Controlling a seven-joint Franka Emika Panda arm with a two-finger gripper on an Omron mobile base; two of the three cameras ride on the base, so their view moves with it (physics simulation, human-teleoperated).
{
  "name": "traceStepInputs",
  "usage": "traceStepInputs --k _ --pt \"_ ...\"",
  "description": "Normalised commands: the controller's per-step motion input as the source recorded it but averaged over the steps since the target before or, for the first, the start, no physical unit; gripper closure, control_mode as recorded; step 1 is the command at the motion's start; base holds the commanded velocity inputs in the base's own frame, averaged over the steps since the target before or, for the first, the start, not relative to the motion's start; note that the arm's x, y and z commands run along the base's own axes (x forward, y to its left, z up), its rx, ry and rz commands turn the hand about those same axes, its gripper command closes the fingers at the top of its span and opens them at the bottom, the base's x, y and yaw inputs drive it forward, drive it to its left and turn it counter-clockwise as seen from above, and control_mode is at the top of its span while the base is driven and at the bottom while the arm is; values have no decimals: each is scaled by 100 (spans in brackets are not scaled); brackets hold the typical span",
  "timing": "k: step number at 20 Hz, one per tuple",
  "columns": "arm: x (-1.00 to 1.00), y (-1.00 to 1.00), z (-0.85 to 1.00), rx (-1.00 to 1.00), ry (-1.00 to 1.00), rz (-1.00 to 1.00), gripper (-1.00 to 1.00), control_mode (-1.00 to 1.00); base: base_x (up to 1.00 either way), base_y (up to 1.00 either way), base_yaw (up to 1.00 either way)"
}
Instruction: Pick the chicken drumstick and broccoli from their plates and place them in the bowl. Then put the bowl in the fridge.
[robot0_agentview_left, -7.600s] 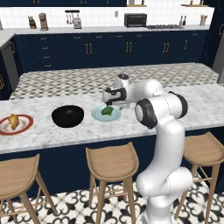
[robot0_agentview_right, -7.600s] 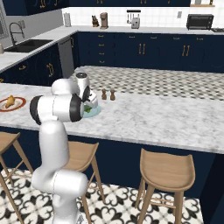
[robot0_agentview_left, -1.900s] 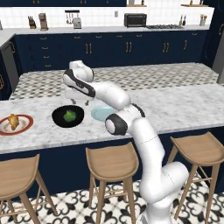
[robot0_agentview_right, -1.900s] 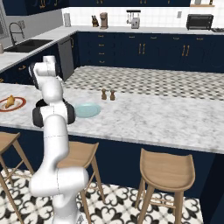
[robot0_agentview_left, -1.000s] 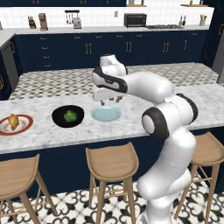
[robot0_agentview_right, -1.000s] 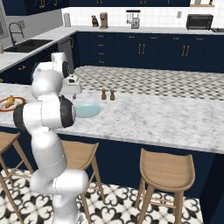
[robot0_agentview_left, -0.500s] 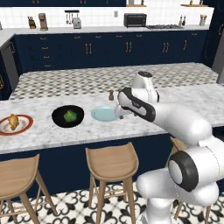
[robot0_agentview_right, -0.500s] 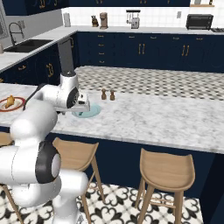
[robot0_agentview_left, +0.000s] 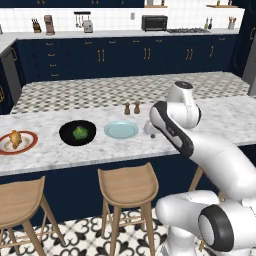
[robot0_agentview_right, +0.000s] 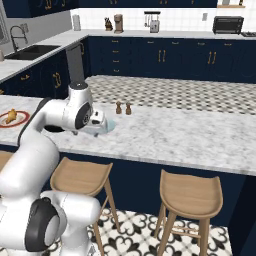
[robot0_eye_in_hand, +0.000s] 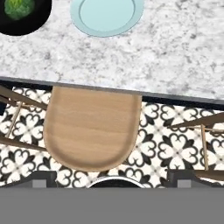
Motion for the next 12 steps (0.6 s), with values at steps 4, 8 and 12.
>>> traceStepInputs --k 4,8,12 --pt "-41 -38 12 0 13 -36 -100 -100 0 0 0" --pt "-30 -17 8 0 2 -5 -100 -100 0 0 0" --pt "-60 -9 0 0 5 0 -100 -100 0 0 0"
